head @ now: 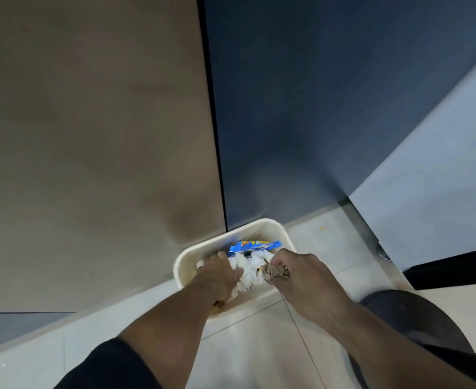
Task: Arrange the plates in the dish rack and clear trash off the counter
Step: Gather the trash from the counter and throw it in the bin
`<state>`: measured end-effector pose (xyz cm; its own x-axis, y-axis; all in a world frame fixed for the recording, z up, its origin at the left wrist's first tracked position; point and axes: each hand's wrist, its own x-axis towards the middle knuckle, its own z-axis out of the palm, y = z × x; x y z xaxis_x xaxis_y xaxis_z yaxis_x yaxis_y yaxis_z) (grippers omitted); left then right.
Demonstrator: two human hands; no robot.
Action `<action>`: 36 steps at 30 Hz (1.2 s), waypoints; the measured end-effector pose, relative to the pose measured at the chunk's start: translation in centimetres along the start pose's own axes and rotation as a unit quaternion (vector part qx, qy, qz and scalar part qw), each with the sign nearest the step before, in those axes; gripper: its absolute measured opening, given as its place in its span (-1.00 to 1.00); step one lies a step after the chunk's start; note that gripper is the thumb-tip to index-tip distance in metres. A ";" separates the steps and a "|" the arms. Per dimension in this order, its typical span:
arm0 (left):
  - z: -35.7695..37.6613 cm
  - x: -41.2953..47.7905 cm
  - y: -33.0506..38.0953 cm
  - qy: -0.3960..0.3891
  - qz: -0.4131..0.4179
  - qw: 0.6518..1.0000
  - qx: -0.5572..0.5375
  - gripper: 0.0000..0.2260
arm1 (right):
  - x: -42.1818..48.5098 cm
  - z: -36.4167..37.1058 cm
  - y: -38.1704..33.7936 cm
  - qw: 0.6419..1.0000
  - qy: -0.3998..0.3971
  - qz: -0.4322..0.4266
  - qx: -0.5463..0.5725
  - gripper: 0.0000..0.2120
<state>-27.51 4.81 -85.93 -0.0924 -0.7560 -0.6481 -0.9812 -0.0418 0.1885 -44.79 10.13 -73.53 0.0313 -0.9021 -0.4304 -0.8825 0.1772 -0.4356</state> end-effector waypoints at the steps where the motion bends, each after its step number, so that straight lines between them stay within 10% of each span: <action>1: 0.1 0.3 0.0 0.004 -0.009 1.000 0.000 -0.42 | 0.9 0.5 -0.3 1.000 0.006 -0.016 -0.018 -0.84; 15: -3.4 -5.2 -4.0 0.236 0.227 0.940 0.096 -0.45 | 9.3 6.8 -0.5 0.989 -0.082 -0.003 -0.123 -0.93; 36: -33.1 -40.2 -0.9 0.321 0.269 0.908 -0.020 -0.47 | -18.7 -27.5 -21.2 0.985 0.047 -0.164 -0.025 -0.45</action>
<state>-17.34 13.66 -35.61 -0.4256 -0.8986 0.1071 -0.8152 0.4321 0.3857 -39.53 12.37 -34.52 0.2774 -0.9404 -0.1966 -0.8538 -0.1474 -0.4993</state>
